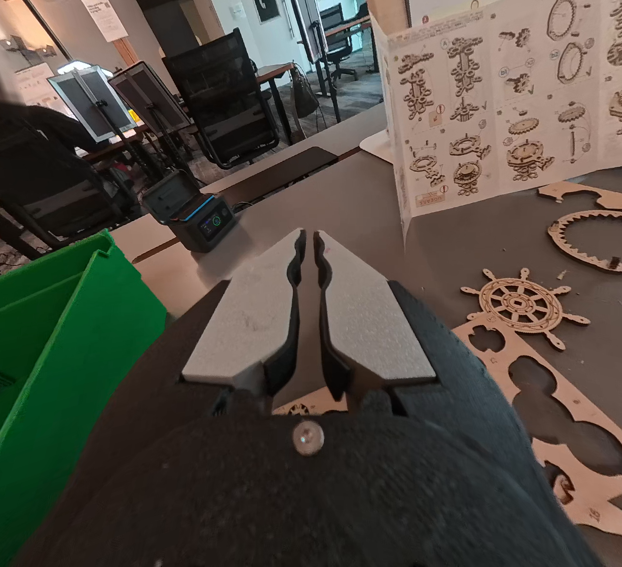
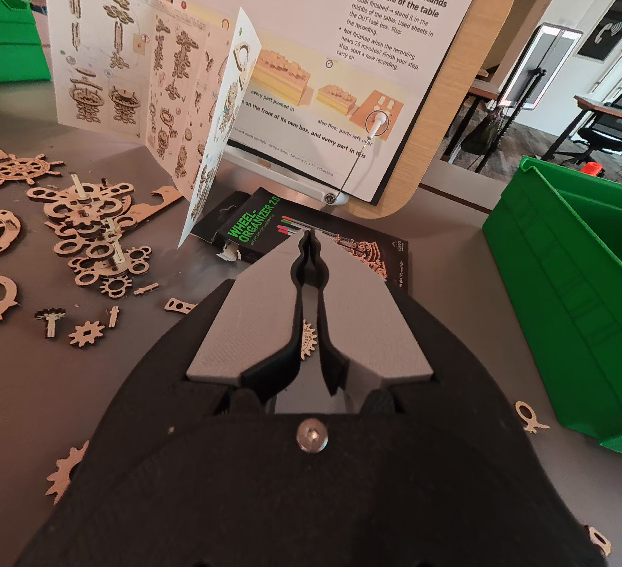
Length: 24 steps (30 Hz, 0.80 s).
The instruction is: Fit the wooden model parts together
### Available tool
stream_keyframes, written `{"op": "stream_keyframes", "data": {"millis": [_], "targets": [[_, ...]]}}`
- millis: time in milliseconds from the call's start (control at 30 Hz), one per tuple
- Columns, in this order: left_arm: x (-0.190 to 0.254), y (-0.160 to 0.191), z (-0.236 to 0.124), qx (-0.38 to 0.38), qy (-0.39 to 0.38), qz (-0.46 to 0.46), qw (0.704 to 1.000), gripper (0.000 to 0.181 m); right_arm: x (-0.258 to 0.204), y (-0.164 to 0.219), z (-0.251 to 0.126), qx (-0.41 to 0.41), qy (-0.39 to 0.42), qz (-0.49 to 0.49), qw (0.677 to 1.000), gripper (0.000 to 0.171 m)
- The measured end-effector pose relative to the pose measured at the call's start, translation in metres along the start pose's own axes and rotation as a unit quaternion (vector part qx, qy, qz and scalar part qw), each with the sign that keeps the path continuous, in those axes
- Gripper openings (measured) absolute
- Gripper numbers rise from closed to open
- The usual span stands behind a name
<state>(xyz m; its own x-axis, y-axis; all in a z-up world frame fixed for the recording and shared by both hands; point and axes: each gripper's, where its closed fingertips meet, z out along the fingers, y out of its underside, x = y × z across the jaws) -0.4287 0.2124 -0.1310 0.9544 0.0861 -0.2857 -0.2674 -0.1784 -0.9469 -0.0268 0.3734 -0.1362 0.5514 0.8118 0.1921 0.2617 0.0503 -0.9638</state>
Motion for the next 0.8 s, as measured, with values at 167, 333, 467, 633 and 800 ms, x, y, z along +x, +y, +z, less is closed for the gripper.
{"op": "stream_keyframes", "data": {"millis": [167,333,467,633,800], "targets": [[0.003,0.001,-0.001,-0.004,-0.005,0.017,1.0,0.001,-0.001,0.0,0.0,0.0,0.0,0.003,1.0,0.0],[0.02,-0.008,-0.026,0.003,-0.002,0.024,1.0,0.003,0.001,0.0,-0.002,0.003,0.003,0.011,1.0,0.0],[0.047,-0.018,-0.076,0.014,0.035,0.008,0.999,0.009,0.001,-0.002,-0.003,0.008,0.001,0.014,1.0,0.0],[0.031,0.0,-0.161,-0.022,0.022,0.017,0.999,0.025,-0.002,-0.004,-0.004,0.014,-0.005,0.011,1.0,0.0],[-0.078,0.04,-0.26,-0.121,-0.11,0.023,0.986,0.037,-0.005,-0.006,-0.003,0.016,-0.009,0.006,1.0,0.0]]}}
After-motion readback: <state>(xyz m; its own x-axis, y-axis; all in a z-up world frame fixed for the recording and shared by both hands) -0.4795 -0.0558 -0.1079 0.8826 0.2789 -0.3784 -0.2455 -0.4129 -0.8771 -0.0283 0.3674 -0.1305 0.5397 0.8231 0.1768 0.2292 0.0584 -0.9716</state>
